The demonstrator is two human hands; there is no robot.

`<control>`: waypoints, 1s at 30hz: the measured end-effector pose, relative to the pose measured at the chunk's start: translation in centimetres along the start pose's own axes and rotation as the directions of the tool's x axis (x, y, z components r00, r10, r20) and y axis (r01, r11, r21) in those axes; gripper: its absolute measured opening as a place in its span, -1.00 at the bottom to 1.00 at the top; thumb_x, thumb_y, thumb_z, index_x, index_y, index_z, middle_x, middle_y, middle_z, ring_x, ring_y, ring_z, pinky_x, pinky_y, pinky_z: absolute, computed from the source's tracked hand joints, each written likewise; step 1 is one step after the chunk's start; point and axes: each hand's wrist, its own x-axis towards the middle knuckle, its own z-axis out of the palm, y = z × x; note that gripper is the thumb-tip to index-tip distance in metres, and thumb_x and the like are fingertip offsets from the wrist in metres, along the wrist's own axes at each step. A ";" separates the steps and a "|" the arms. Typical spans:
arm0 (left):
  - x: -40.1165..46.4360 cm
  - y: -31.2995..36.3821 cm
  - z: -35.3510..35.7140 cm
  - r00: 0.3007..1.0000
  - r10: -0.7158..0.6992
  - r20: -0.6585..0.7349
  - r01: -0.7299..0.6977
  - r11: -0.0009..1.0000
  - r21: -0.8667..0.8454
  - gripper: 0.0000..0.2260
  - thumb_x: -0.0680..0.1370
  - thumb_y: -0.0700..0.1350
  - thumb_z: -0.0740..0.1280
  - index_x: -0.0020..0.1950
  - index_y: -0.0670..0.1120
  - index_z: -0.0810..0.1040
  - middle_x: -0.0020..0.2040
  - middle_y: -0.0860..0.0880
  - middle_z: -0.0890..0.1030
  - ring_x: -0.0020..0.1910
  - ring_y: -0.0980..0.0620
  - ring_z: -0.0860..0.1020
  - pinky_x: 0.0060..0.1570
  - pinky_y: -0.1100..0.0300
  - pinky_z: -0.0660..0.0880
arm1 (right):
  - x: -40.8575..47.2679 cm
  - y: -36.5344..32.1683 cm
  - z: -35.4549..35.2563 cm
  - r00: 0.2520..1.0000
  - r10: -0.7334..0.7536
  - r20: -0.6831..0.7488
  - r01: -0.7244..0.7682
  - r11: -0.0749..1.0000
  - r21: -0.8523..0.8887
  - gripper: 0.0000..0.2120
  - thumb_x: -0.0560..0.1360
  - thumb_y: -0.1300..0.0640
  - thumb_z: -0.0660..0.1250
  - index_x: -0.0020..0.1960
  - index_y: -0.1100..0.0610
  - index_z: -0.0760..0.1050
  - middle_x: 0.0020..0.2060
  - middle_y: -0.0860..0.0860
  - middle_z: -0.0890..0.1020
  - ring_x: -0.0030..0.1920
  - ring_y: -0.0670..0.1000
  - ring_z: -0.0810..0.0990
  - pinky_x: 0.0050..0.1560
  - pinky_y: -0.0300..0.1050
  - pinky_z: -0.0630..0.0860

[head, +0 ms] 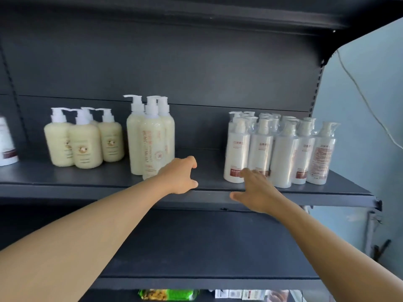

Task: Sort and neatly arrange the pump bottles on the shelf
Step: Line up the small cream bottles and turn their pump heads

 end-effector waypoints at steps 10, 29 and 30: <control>-7.9 -11.7 -7.3 0.978 -0.206 -0.026 0.206 0.979 -0.011 -0.55 0.49 -0.02 0.38 0.35 -0.02 0.36 0.27 -0.03 0.47 0.19 -0.01 0.47 0.21 0.08 0.43 | 0.1 -14.7 3.4 0.941 -0.331 0.064 0.326 0.942 0.081 -0.41 0.46 -0.02 0.37 0.39 0.13 0.23 0.31 0.09 0.36 0.26 0.10 0.40 0.22 -0.05 0.43; -10.8 -40.6 -18.8 0.875 -0.445 -0.190 0.430 0.895 -0.114 -0.47 0.49 -0.02 0.38 0.37 -0.09 0.23 0.21 -0.10 0.46 0.06 -0.11 0.51 0.00 0.08 0.47 | 6.7 -41.3 13.7 0.917 -0.395 0.051 0.386 0.913 0.130 -0.41 0.47 -0.01 0.36 0.41 0.14 0.24 0.29 0.08 0.38 0.23 0.08 0.41 0.14 -0.14 0.38; -10.3 -41.8 -19.1 0.872 -0.449 -0.197 0.430 0.893 -0.134 -0.45 0.49 -0.03 0.38 0.38 -0.11 0.21 0.19 -0.11 0.47 0.07 -0.12 0.51 0.02 0.07 0.47 | 7.1 -42.0 14.2 0.925 -0.377 0.052 0.369 0.921 0.124 -0.41 0.47 -0.01 0.36 0.40 0.15 0.25 0.28 0.09 0.39 0.22 0.08 0.42 0.13 -0.15 0.37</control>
